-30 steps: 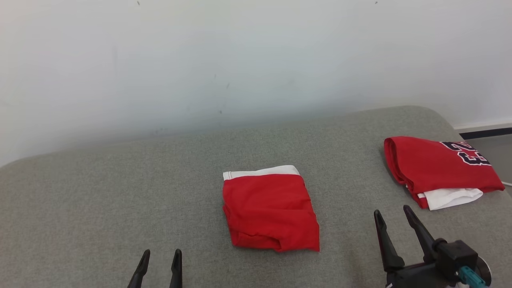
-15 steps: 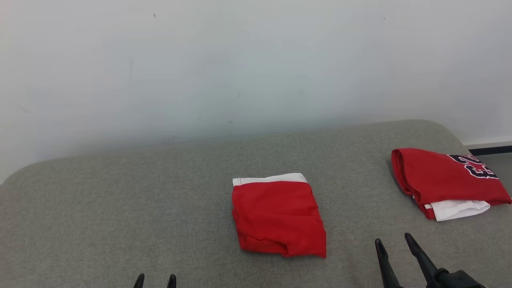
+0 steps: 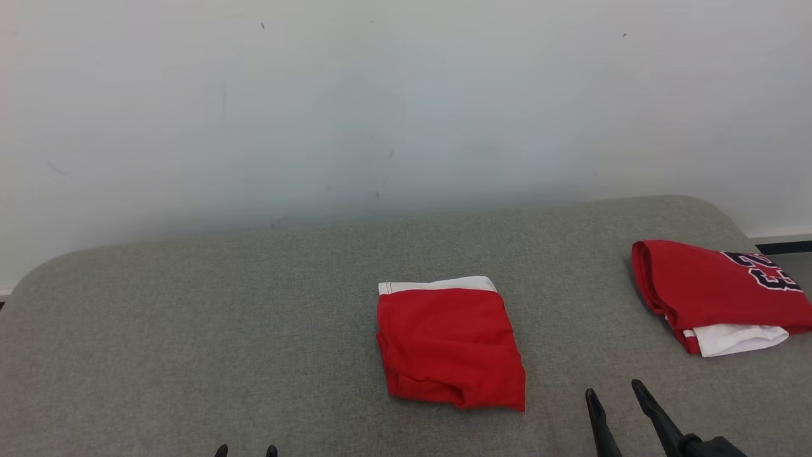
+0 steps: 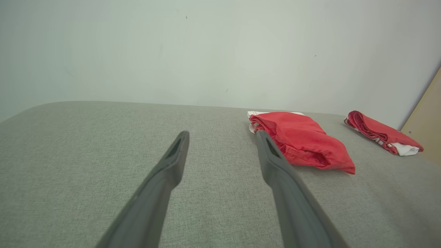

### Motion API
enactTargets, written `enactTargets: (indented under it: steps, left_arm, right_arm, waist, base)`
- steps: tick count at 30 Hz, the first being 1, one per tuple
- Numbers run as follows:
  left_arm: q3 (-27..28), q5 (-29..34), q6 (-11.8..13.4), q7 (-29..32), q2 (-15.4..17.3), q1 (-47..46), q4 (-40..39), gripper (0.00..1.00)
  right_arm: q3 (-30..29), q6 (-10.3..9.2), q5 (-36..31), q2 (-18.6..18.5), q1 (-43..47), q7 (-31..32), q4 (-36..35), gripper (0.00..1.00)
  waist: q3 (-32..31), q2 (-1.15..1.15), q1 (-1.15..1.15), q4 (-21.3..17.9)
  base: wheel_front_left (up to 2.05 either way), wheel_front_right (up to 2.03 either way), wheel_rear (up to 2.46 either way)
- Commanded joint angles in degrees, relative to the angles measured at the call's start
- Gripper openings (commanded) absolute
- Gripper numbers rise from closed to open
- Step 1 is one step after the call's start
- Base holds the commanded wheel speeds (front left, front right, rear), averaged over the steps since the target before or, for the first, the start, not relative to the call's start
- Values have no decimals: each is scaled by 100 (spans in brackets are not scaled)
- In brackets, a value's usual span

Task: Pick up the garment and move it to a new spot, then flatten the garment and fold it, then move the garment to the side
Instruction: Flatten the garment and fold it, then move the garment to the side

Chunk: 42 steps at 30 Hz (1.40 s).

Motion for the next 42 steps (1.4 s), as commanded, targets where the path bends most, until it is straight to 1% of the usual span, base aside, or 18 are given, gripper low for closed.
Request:
enactTargets:
  steps: [1,9,24,29,35,42]
  left_arm:
    - [33,35,-23,-24,-17,64,27,100]
    - [50,55,-19,-23,-40,81,40,100]
    - [-95,-2,29,-24,-40,-38,82,100]
    - [-111,0,43,-23,-41,-57,88,100]
    - [-172,33,17,-24,-40,-134,93,100]
    - [-310,51,8,-24,-40,-234,82,100]
  right_arm:
    - [21,0,22,25,-14,0,23,100]
    - [91,0,56,51,-75,0,69,100]
    - [159,0,116,79,-155,0,104,100]
    - [208,0,217,108,-259,-1,230,100]
    - [210,0,795,163,-457,-1,628,100]
    - [496,0,1753,-20,-995,0,1295,100]
  waist:
    - [1,0,0,4]
    - [9,0,0,-9]
    - [97,0,0,30]
    - [145,0,0,52]
    - [229,0,0,150]
    - [393,0,0,297]
  base:
    - [0,0,0]
    - [0,0,0]
    - [0,0,0]
    - [0,0,0]
    - [0,0,0]
    - [0,0,0]
